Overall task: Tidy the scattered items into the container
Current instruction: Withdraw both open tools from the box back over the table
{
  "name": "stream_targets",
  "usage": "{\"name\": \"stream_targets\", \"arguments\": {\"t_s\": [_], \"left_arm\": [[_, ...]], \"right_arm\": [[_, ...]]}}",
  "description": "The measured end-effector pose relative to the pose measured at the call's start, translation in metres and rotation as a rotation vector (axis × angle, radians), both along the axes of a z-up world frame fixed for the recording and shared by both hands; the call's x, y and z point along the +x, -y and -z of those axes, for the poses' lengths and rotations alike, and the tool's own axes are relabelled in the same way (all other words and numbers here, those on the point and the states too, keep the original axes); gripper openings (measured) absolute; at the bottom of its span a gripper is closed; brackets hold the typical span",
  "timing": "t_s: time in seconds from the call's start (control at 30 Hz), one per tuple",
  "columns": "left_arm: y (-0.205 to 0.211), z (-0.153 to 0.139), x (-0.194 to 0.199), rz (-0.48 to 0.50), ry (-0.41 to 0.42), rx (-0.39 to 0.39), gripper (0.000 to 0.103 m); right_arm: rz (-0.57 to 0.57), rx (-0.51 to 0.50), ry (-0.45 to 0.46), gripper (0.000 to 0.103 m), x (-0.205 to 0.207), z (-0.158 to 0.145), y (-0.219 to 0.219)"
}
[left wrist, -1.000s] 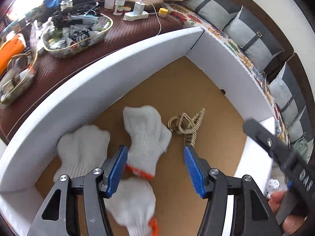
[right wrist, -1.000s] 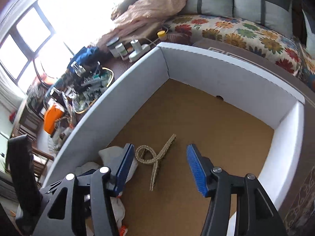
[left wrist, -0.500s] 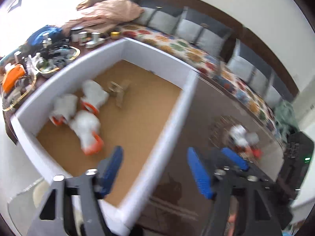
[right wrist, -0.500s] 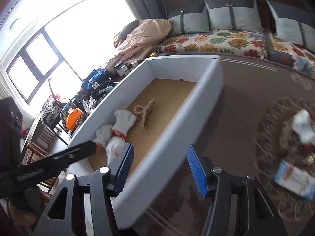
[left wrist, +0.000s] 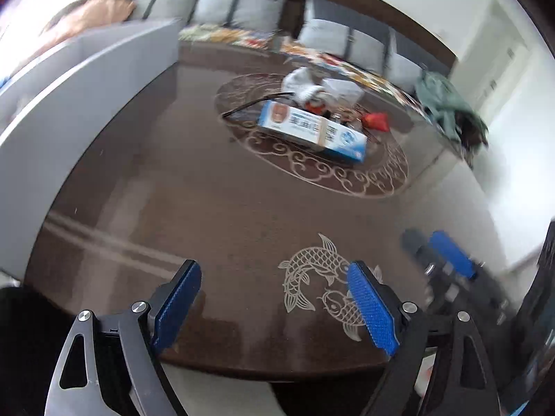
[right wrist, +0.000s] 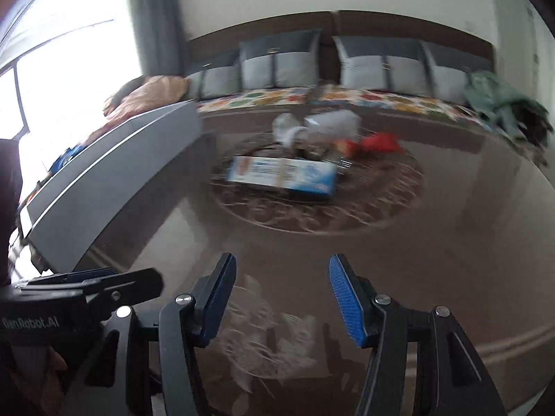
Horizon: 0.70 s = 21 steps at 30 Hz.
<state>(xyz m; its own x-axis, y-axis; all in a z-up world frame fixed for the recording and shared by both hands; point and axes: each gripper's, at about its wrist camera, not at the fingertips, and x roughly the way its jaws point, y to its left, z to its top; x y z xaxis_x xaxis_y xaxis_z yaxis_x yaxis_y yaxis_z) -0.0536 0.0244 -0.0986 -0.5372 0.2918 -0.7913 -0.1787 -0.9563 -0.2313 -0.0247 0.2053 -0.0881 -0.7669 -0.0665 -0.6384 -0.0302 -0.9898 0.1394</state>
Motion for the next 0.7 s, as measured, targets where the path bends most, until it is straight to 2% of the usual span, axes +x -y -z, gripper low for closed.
{"name": "stream_targets", "arguments": {"t_s": [0.07, 0.17, 0.5, 0.6, 0.7], "left_arm": [[-0.003, 0.006, 0.006, 0.022, -0.035, -0.045, 0.086], [0.006, 0.015, 0.003, 0.006, -0.014, -0.041, 0.086], [0.009, 0.027, -0.005, -0.01, 0.017, -0.038, 0.086], [0.004, 0.025, -0.002, 0.01, -0.008, -0.065, 0.086], [0.0, 0.028, -0.007, 0.026, 0.009, -0.077, 0.086]], "right_arm": [[0.064, -0.019, 0.001, 0.057, 0.0, 0.003, -0.017], [0.129, -0.042, 0.005, 0.057, 0.002, 0.008, -0.031], [0.076, -0.029, 0.018, 0.057, 0.004, 0.013, -0.02], [0.079, -0.034, 0.024, 0.057, 0.003, 0.016, -0.019], [0.089, -0.043, 0.026, 0.057, 0.004, 0.017, -0.022]]}}
